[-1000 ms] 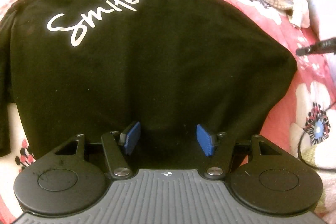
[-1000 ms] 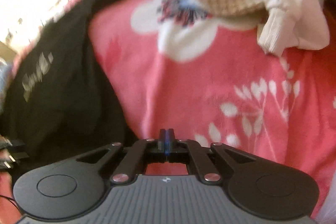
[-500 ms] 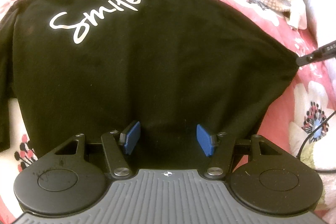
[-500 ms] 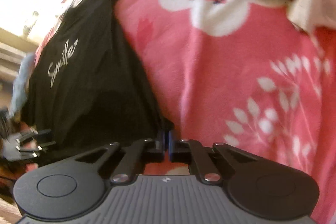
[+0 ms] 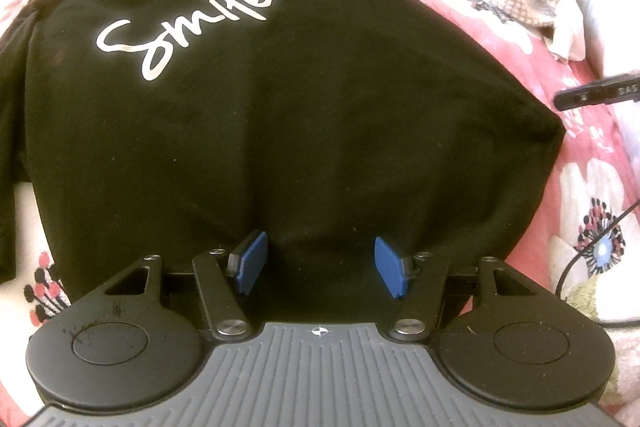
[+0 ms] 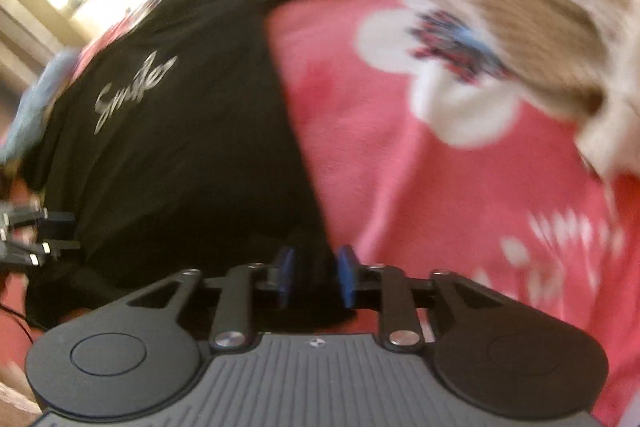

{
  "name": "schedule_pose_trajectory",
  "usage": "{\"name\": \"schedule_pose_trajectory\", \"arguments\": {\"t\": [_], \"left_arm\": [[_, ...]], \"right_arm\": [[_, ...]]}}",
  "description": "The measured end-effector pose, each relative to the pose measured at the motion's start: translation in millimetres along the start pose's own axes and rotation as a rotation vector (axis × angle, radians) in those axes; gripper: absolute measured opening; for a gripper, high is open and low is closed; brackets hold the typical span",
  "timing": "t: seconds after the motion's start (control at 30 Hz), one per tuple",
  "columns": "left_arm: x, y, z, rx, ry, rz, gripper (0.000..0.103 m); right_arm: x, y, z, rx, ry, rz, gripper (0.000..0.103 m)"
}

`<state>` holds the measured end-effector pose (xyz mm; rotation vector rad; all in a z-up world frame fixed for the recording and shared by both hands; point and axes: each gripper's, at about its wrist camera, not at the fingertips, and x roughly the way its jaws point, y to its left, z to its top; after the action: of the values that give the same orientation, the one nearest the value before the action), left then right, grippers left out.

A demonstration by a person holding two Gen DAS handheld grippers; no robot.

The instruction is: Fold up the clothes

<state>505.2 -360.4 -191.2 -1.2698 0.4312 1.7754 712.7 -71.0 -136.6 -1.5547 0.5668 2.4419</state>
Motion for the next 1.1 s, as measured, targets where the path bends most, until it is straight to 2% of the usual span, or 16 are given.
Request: {"name": "schedule_pose_trajectory", "arguments": {"t": [0.1, 0.13, 0.2, 0.23, 0.3, 0.43, 0.5, 0.57, 0.7, 0.8, 0.9, 1.0, 1.1], "left_arm": [[-0.2, 0.3, -0.4, -0.002, -0.003, 0.0, 0.06], [-0.3, 0.4, -0.7, -0.002, -0.004, 0.0, 0.06], [-0.4, 0.7, -0.9, -0.002, -0.005, 0.0, 0.06], [-0.5, 1.1, -0.9, -0.001, -0.005, -0.002, 0.06], [-0.8, 2.1, -0.7, -0.003, -0.004, -0.004, 0.06], [-1.3, 3.8, -0.1, -0.011, -0.002, -0.011, 0.06], [-1.5, 4.4, 0.0, -0.01, 0.001, -0.014, 0.06], [-1.5, 5.1, 0.1, -0.008, 0.004, -0.018, 0.06], [-1.0, 5.4, 0.3, -0.005, 0.01, -0.017, 0.06], [-0.9, 4.7, -0.2, -0.001, 0.013, -0.016, 0.06], [-0.9, 3.9, -0.7, 0.003, 0.013, -0.014, 0.061], [-1.0, 2.5, -1.6, 0.006, 0.012, -0.011, 0.061], [-1.2, 0.4, -2.2, 0.014, 0.011, -0.004, 0.062]], "right_arm": [[18.3, 10.3, -1.1, -0.081, 0.053, -0.015, 0.032], [22.7, 11.5, -3.4, -0.096, 0.077, -0.02, 0.028], [19.7, 10.5, -2.2, -0.083, 0.086, -0.01, 0.007], [11.2, -0.2, 1.3, 0.016, 0.063, 0.061, 0.003], [-7.7, -24.9, 9.1, 0.245, 0.01, 0.221, 0.003], [-9.5, -82.2, 0.2, 0.66, 0.042, 0.4, 0.003], [-11.2, -85.1, 0.1, 0.675, 0.057, 0.428, 0.003], [-8.0, -76.2, 4.4, 0.546, 0.107, 0.302, 0.003], [13.6, -61.4, -5.1, 0.295, 0.192, -0.005, 0.0], [6.1, -58.6, -6.8, 0.282, 0.161, -0.028, 0.0], [-9.7, -46.7, 1.9, 0.203, 0.088, -0.114, 0.006], [-23.2, -21.9, 26.3, 0.087, -0.04, -0.106, 0.006], [-11.4, 15.2, 58.8, -0.064, -0.131, -0.04, 0.006]]}}
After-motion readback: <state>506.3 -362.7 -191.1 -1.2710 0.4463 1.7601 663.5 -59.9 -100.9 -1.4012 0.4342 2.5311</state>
